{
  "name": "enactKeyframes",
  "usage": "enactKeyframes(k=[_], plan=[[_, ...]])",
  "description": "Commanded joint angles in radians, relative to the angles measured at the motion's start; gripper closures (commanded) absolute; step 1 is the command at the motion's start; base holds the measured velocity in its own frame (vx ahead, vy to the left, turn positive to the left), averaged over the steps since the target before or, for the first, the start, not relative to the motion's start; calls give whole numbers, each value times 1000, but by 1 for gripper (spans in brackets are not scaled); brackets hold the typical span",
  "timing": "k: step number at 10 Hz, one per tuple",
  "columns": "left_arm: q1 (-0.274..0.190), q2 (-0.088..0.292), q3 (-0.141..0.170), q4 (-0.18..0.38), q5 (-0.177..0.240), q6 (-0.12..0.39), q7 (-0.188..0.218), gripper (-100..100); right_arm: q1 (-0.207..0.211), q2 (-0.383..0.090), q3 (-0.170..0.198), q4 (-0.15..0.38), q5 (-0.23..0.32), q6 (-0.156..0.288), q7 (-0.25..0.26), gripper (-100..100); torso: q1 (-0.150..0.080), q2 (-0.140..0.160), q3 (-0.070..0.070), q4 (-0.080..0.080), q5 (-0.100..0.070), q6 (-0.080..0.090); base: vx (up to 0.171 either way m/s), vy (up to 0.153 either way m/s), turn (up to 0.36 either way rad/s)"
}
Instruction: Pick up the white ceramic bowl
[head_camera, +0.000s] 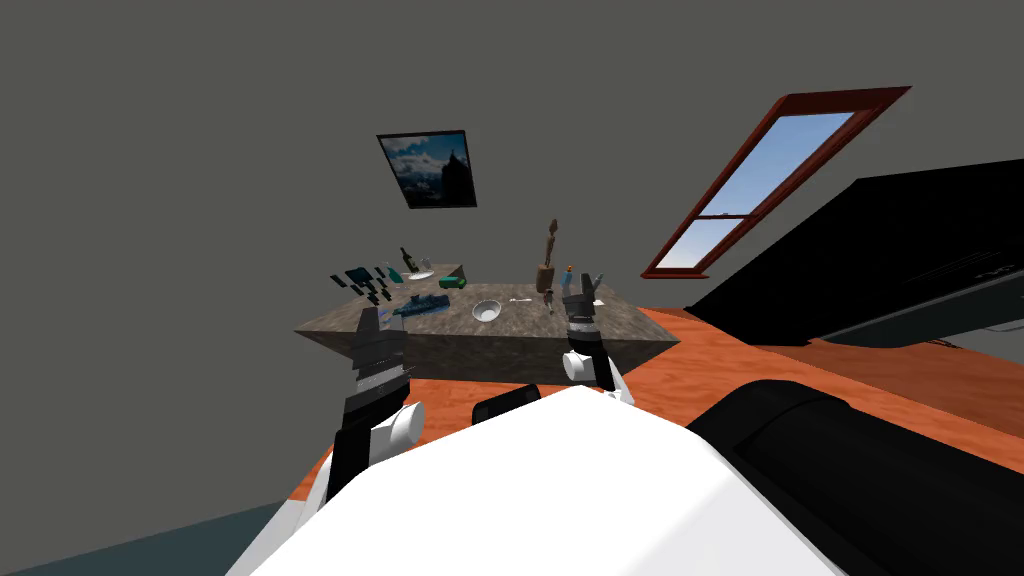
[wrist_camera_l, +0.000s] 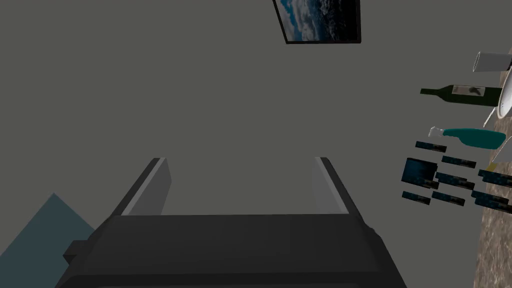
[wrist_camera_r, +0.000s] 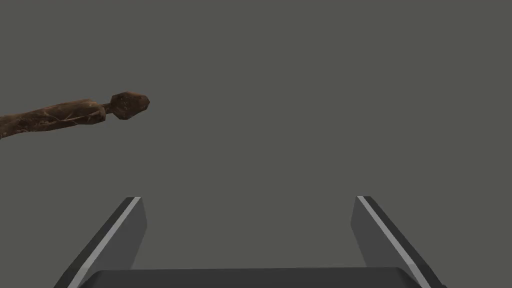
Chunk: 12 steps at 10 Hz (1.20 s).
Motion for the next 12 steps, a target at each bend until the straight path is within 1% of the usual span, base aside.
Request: enactKeyframes(k=[1, 4, 6, 7, 8, 9, 10, 11, 12], plan=[[-5, 41, 3, 2, -2, 17, 6, -100, 0, 0, 0, 0, 0, 0, 0, 0, 0, 0, 0, 0, 0, 0, -5, -8, -42], [-27, 121, 17, 6, -10, 82, 30, -100, 0, 0, 0, 0, 0, 0, 0, 0, -1, 1, 1, 0, 0, 0, -17, -26, -76], [-48, 158, 31, 9, -19, 143, 56, -100, 0, 0, 0, 0, 0, 0, 0, 0, -2, 2, 1, 0, -1, 0, -28, -47, -114], [-48, 158, 31, 9, -19, 150, 56, -100, 0, 0, 0, 0, 0, 0, 0, 0, -3, 2, 1, 0, -1, 0, -24, -34, -32], [-60, 171, 39, 11, -25, 186, 71, -100, 0, 0, 0, 0, 0, 0, 0, 0, -2, 2, 1, 0, -1, 0, -29, -39, -82], [-60, 171, 39, 11, -25, 189, 71, -100, 0, 0, 0, 0, 0, 0, 0, 0, -2, 2, 1, 0, -1, 0, -21, -27, -48], [-73, 181, 48, 13, -31, 229, 88, -100, 0, 0, 0, 0, 0, 0, 0, 0, -2, 2, 1, 0, 0, 0, -18, -36, -102], [-87, 189, 58, 15, -38, 259, 106, -100, 0, 0, 0, 0, 0, 0, 0, 0, -2, 1, 1, 0, 0, 0, -33, -64, -158], [-87, 189, 58, 15, -38, 277, 106, -100, 0, 0, 0, 0, 0, 0, 0, 0, -4, 2, 1, 0, -1, 0, -26, -44, -71]])
